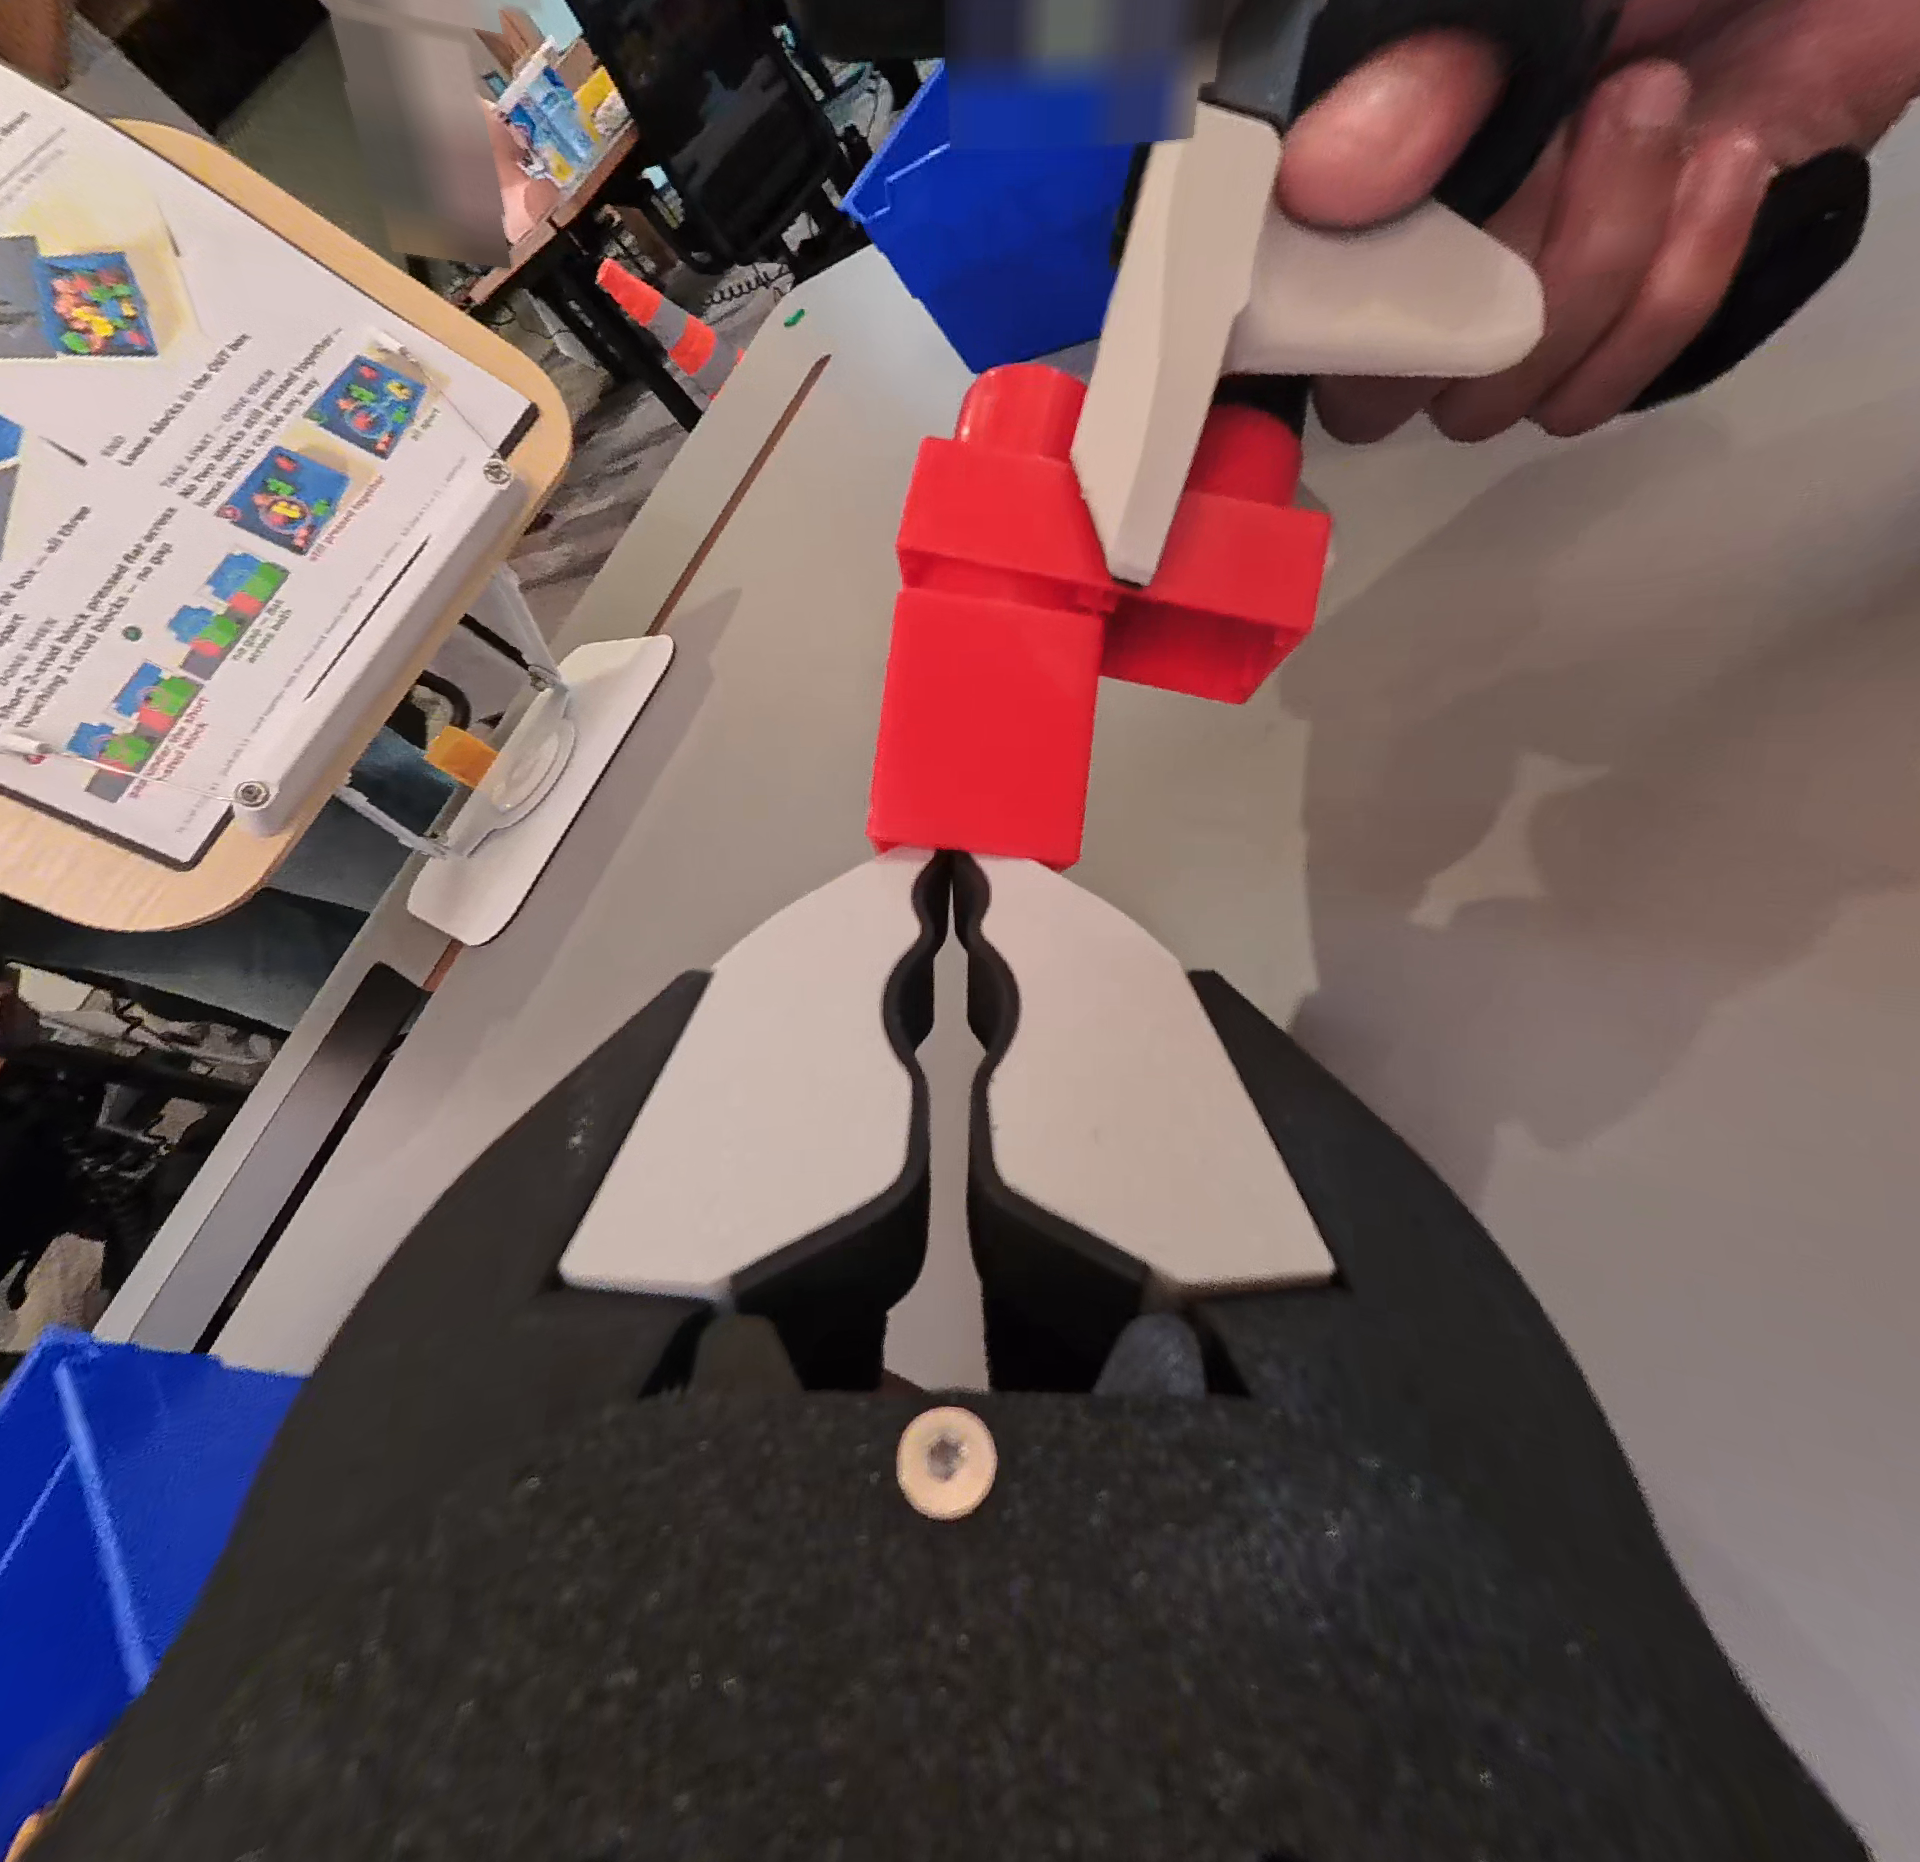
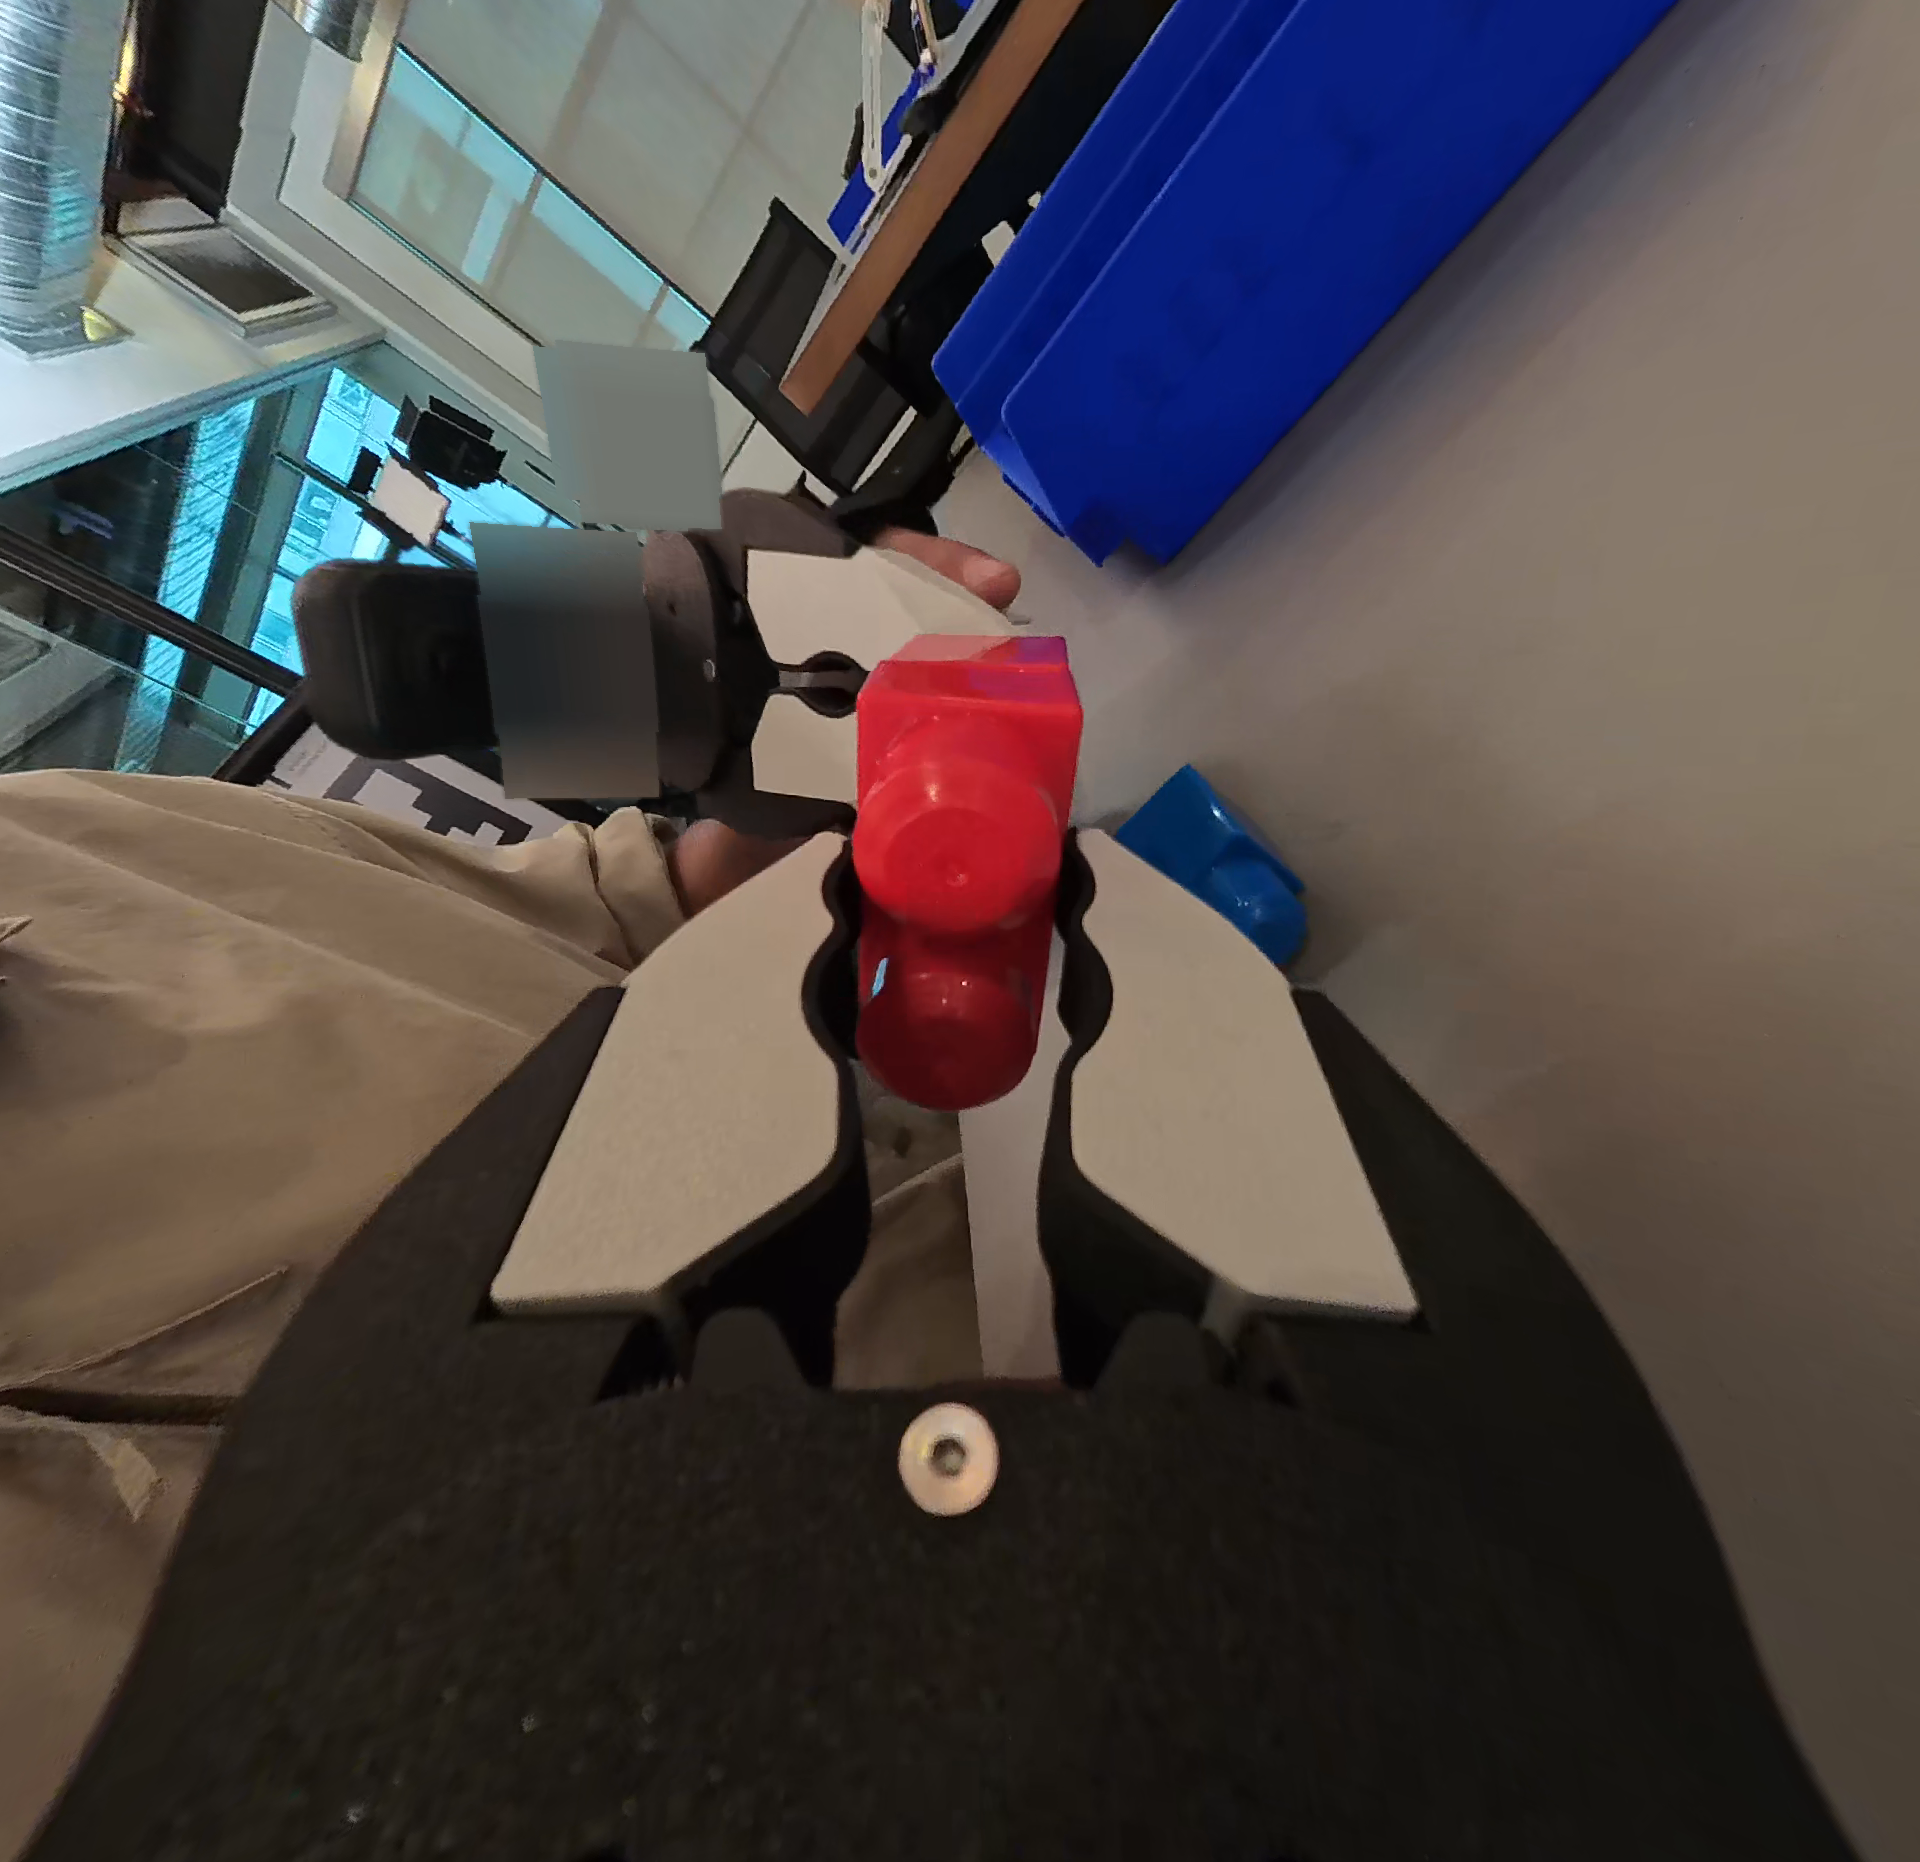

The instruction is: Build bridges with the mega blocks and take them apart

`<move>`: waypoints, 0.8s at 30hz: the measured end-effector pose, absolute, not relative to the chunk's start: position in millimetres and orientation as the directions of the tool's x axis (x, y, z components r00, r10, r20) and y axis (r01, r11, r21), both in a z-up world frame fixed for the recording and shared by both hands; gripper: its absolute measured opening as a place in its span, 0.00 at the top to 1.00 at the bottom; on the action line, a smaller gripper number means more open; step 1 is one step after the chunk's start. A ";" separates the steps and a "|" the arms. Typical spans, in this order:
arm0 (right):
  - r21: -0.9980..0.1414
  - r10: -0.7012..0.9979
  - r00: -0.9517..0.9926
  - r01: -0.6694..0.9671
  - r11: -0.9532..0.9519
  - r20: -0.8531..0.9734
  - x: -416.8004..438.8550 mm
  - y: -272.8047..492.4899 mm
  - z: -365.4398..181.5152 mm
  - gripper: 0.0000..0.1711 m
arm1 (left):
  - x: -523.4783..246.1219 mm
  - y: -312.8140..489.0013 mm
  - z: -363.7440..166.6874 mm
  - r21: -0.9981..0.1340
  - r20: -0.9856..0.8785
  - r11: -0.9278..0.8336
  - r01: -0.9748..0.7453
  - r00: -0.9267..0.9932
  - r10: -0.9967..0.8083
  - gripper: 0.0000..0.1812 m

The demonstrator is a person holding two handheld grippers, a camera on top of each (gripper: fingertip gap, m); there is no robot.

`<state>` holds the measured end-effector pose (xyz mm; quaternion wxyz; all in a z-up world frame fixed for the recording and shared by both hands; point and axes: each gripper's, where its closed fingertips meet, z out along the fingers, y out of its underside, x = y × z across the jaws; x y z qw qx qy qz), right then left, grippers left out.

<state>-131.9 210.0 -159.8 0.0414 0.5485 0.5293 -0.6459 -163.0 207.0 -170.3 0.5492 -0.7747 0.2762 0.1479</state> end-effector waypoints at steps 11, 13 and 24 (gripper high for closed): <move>-0.647 0.573 -0.404 0.693 -0.317 -0.713 -121.4 205.9 -177.5 0.79 | -151.8 206.4 -177.8 -0.776 -0.494 -0.235 -0.585 0.796 -0.349 1.00; -0.659 0.596 -0.419 0.705 -0.261 -0.685 -119.4 203.8 -183.1 0.79 | -150.7 204.3 -180.4 -0.765 -0.492 -0.234 -0.600 0.779 -0.388 1.00; -0.647 0.616 -0.432 0.744 -0.169 -0.658 -116.6 205.2 -190.0 0.79 | -148.5 203.3 -184.2 -0.768 -0.478 -0.216 -0.603 0.764 -0.435 1.00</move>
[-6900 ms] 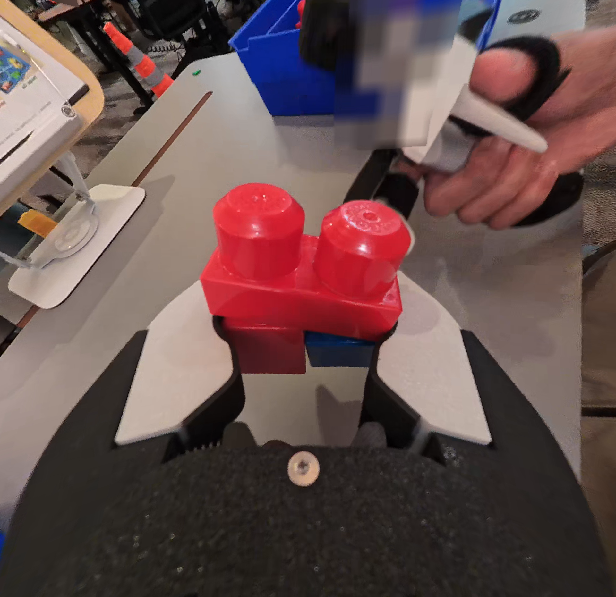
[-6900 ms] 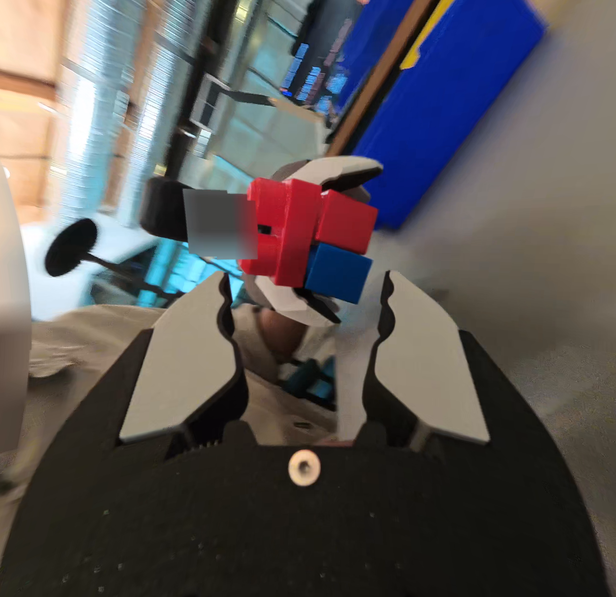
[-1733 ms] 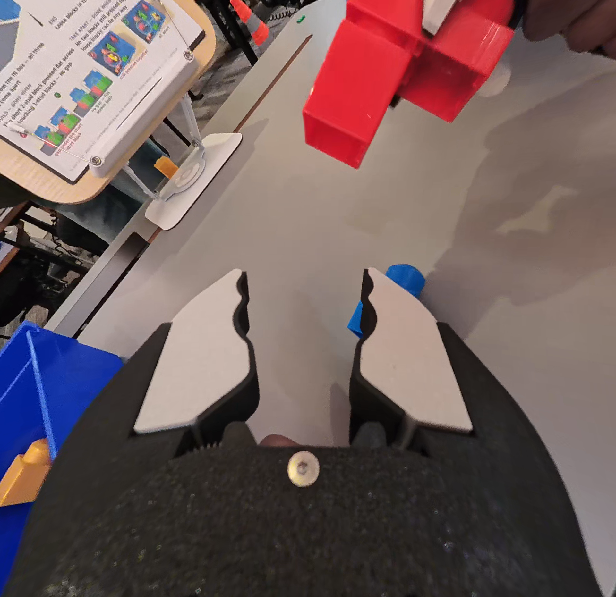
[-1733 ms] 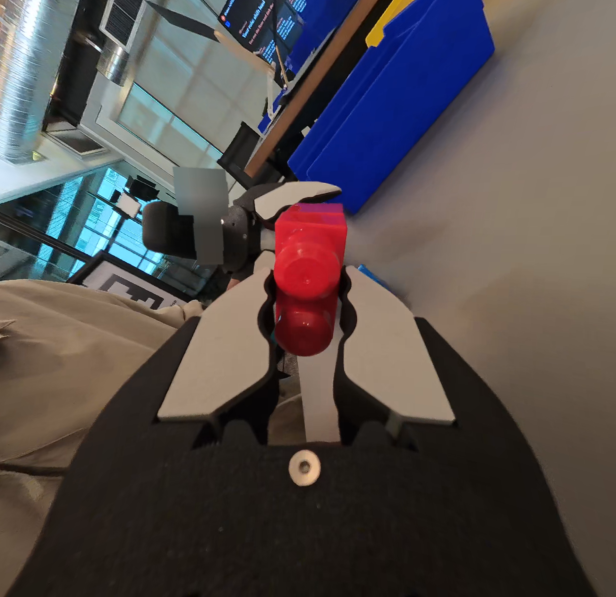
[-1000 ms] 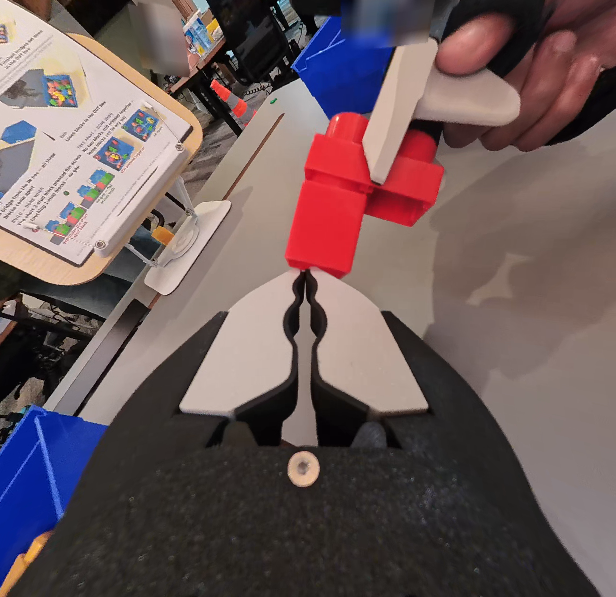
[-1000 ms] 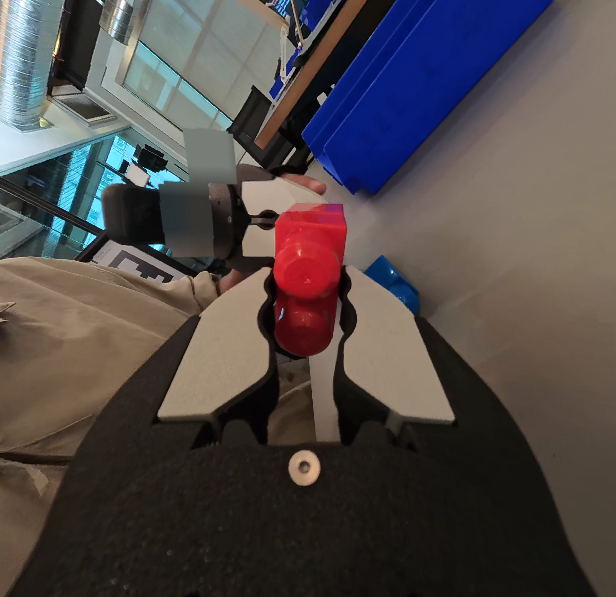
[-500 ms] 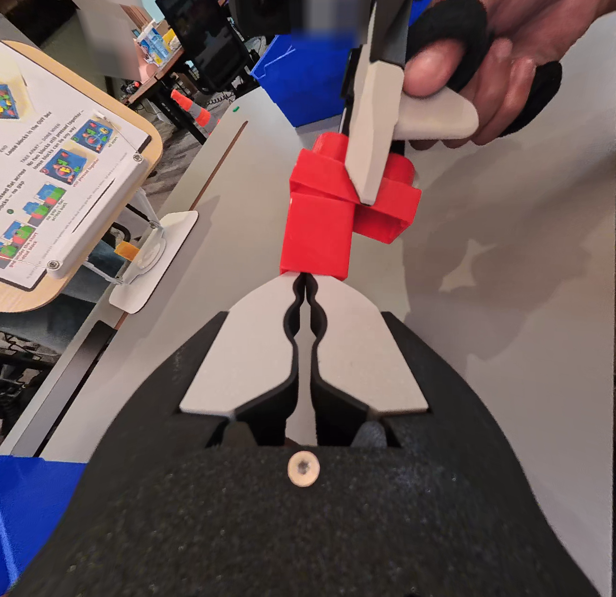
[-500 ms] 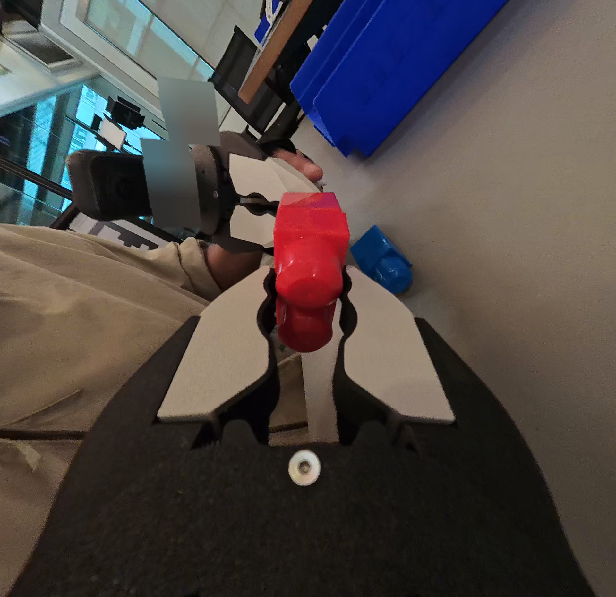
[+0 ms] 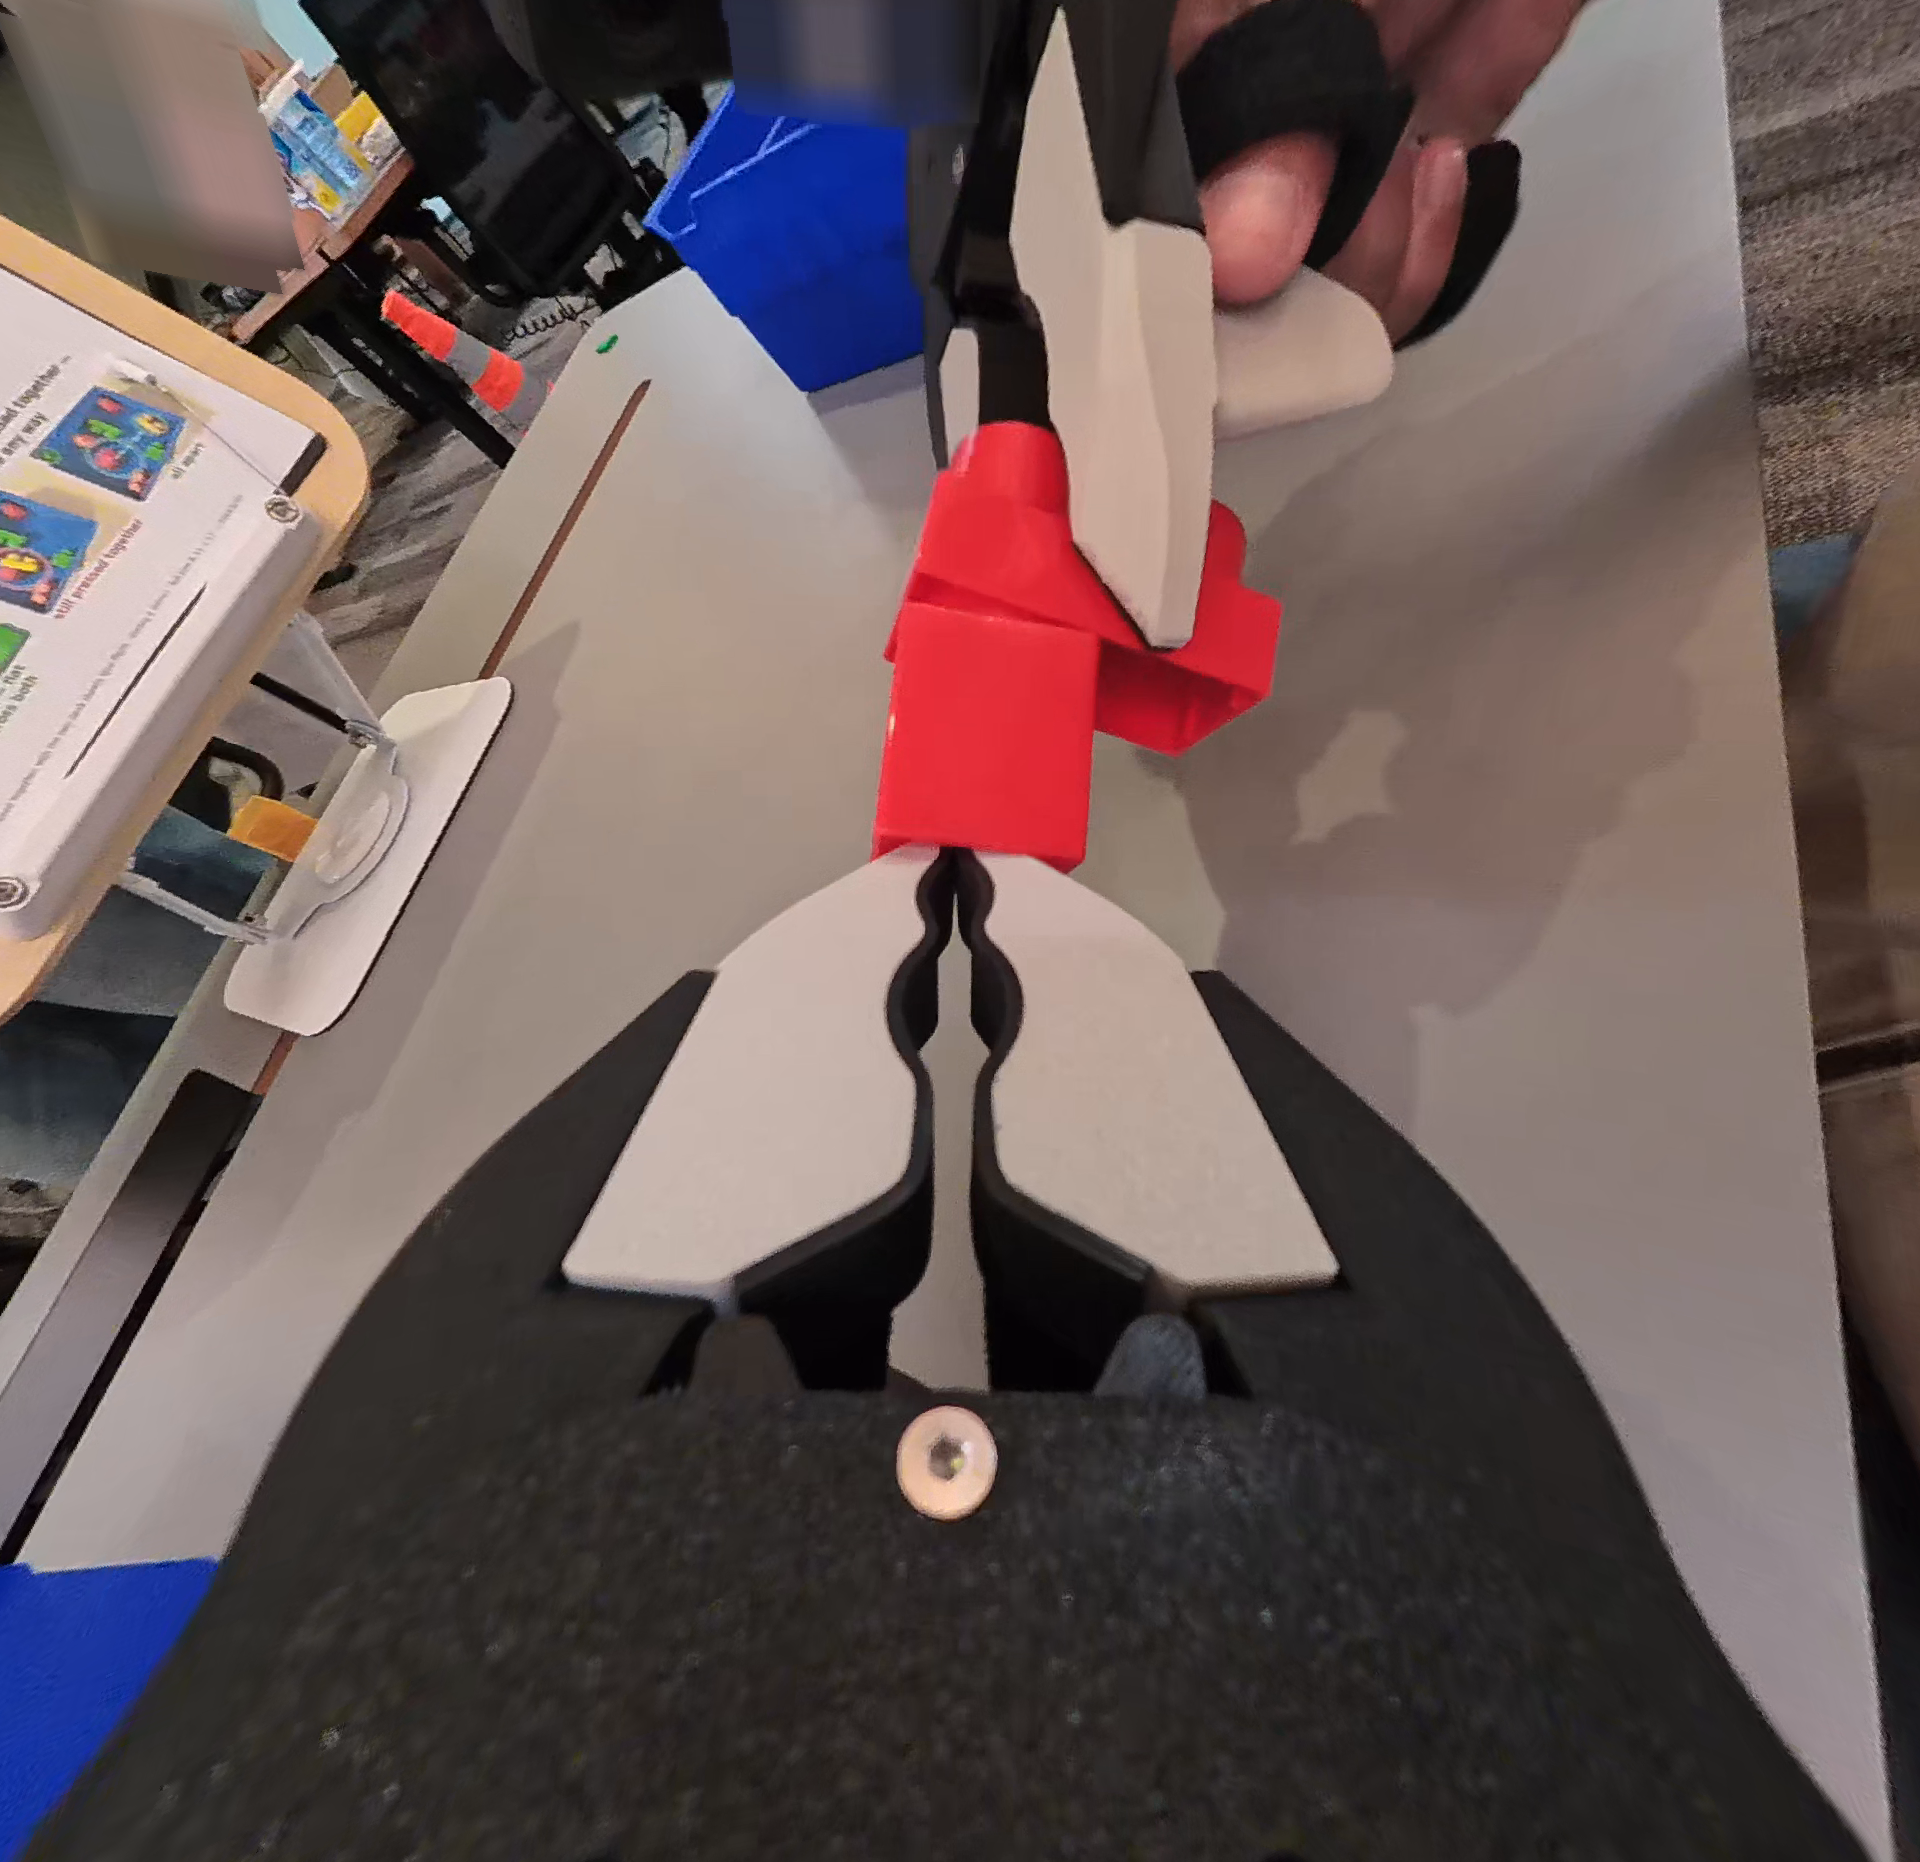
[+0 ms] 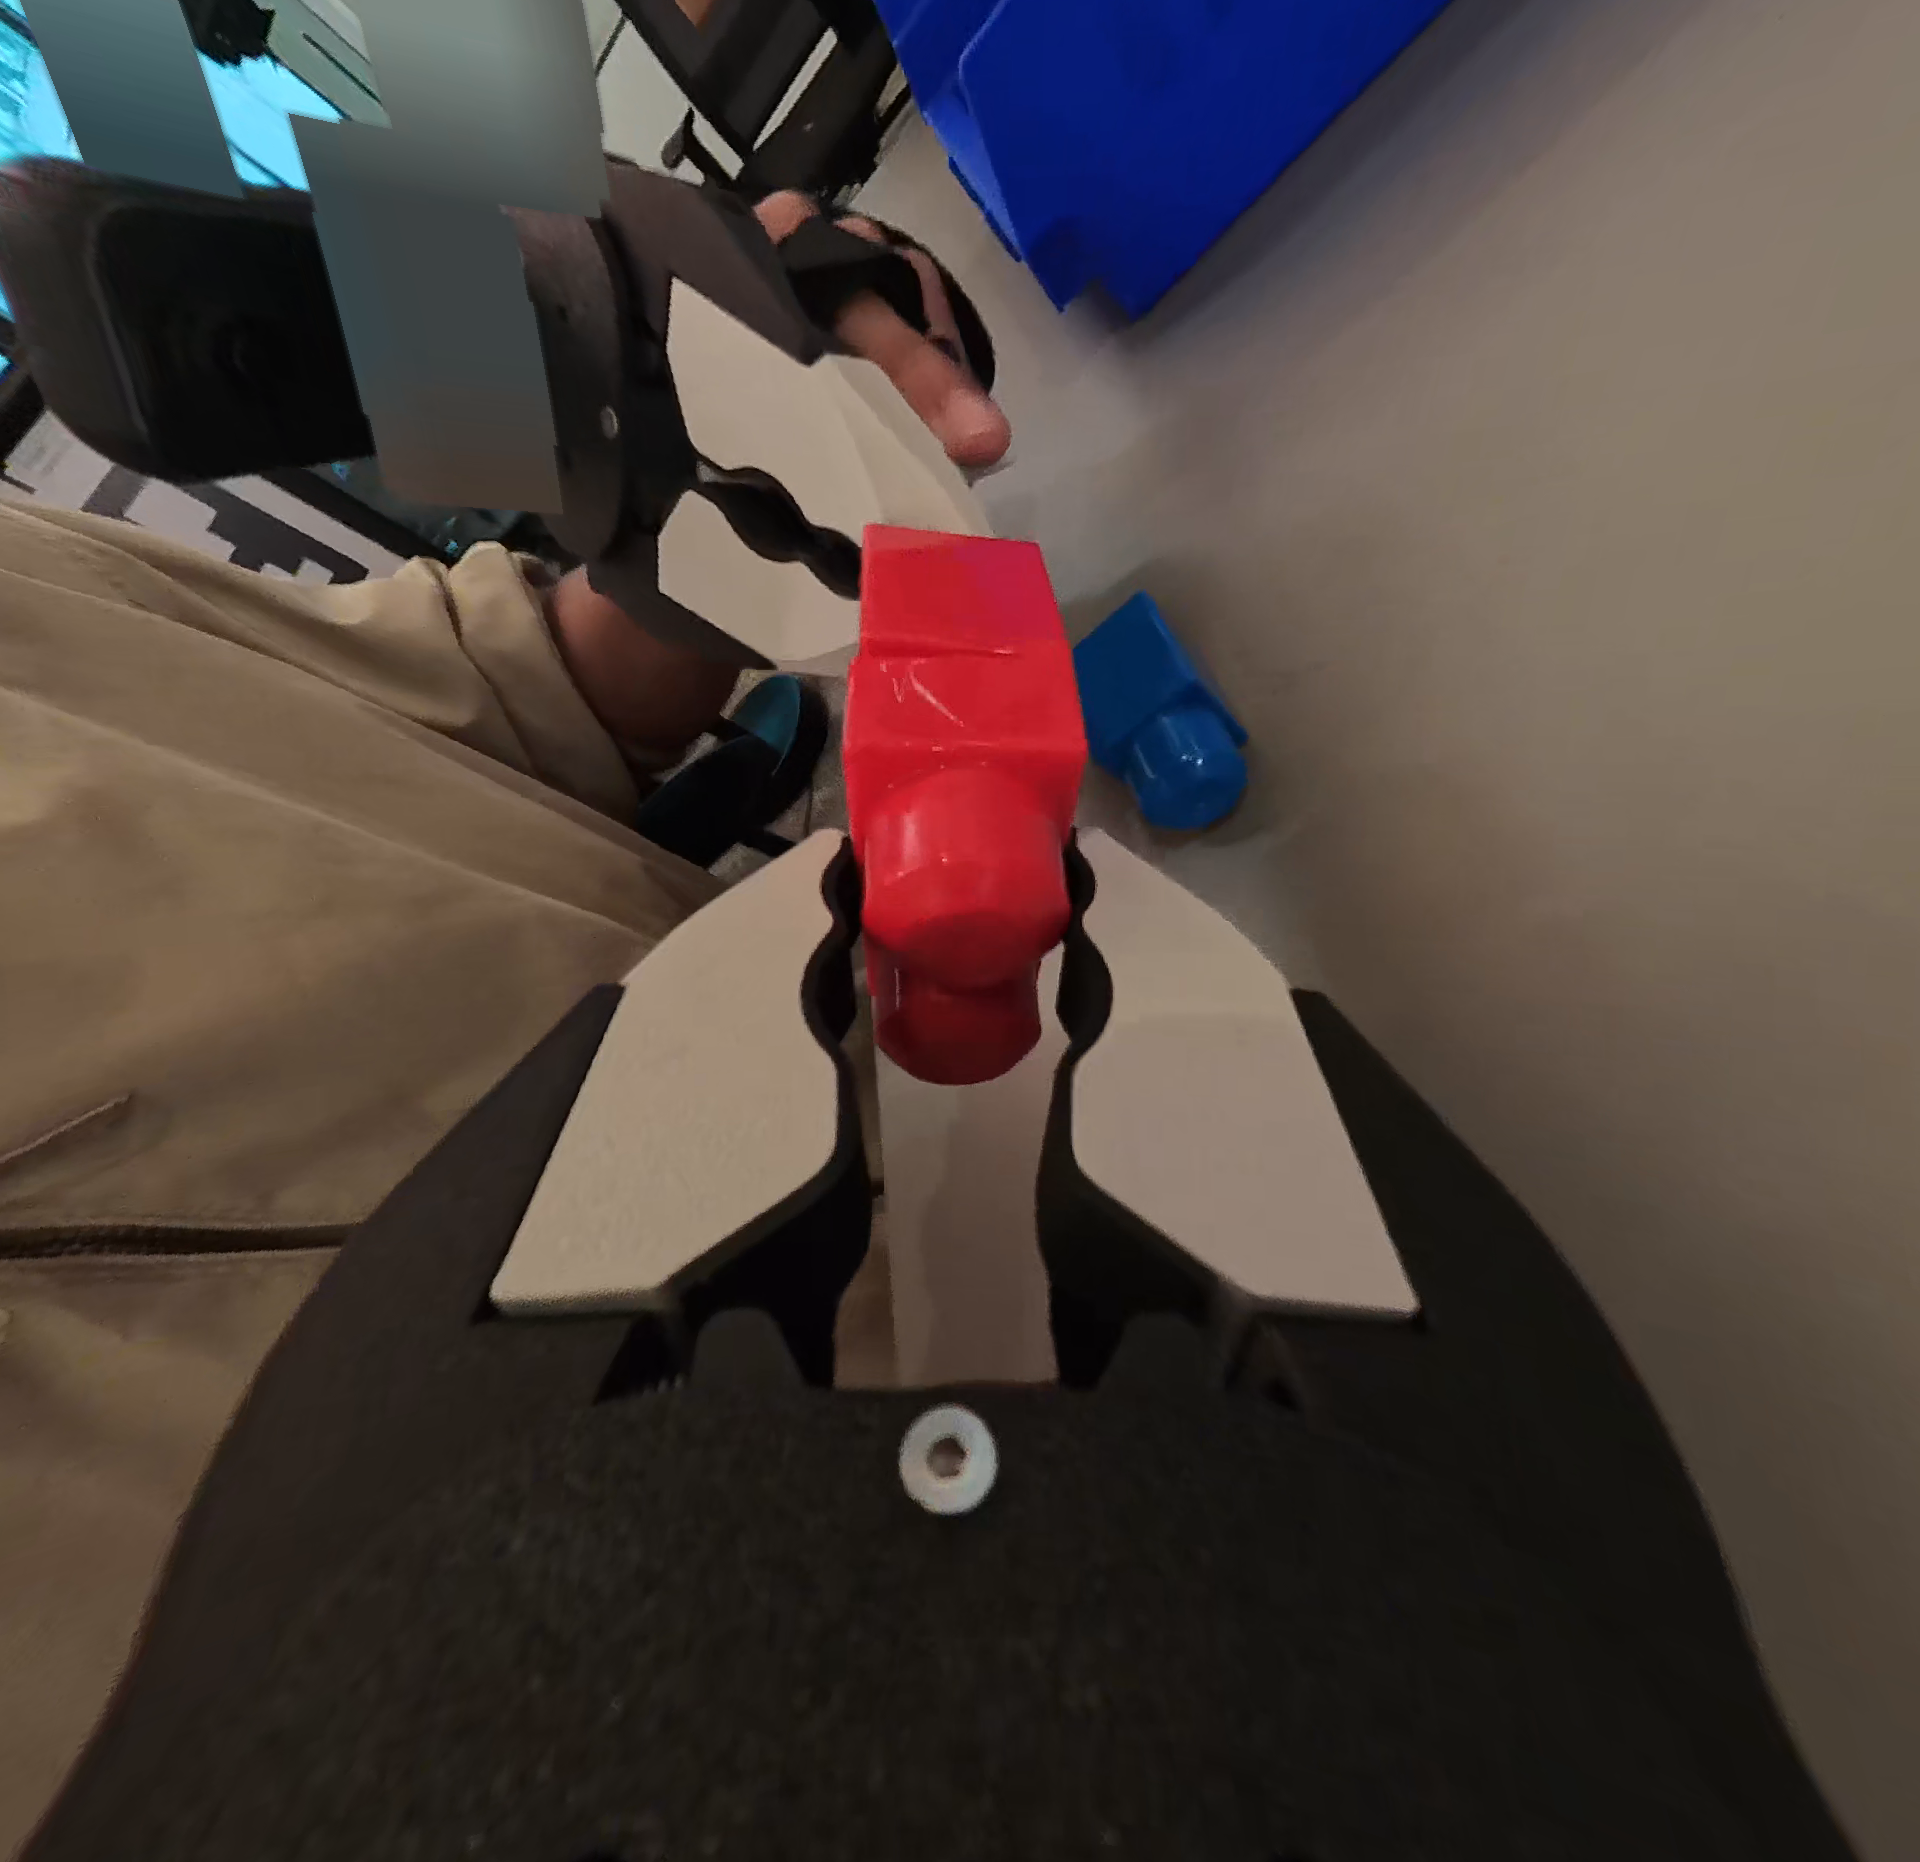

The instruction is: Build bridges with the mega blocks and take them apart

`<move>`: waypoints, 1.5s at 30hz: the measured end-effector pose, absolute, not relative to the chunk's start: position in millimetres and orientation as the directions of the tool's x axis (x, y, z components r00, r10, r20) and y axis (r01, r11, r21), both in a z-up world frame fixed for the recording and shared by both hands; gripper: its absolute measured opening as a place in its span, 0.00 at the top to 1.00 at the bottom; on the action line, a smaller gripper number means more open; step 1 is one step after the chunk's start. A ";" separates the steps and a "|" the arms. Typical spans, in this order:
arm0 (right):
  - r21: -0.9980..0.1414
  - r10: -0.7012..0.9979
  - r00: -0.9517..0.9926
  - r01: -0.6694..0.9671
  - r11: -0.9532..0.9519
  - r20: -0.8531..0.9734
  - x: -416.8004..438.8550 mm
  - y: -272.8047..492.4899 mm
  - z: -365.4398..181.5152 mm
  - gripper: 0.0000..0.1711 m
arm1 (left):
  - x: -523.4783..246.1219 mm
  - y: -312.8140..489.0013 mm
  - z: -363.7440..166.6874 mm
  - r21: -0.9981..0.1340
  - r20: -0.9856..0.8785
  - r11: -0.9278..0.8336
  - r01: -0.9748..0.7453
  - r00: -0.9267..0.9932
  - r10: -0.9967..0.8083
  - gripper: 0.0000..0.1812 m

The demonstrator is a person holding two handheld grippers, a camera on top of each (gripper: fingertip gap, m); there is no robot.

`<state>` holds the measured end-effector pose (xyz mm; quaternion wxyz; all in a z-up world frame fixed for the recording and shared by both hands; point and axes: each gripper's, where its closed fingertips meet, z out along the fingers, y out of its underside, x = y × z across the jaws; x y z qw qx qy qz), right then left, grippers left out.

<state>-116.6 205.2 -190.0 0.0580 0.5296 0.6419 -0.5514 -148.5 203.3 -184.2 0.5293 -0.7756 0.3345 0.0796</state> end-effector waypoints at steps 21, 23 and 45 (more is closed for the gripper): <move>-0.601 0.616 -0.430 0.794 -0.090 -0.660 -107.9 203.7 -205.1 0.79 | -141.4 205.4 -196.6 -0.745 -0.483 -0.190 -0.639 0.714 -0.506 1.00; -0.611 0.639 -0.416 0.784 -0.109 -0.647 -111.3 210.8 -203.7 0.79 | -143.9 205.9 -194.5 -0.741 -0.497 -0.199 -0.641 0.723 -0.480 1.00; -0.704 0.716 -0.283 0.591 -0.394 -0.638 -90.3 239.2 -200.1 0.79 | -182.1 170.0 -251.6 -0.606 -0.385 -0.576 -0.548 0.836 -0.391 0.70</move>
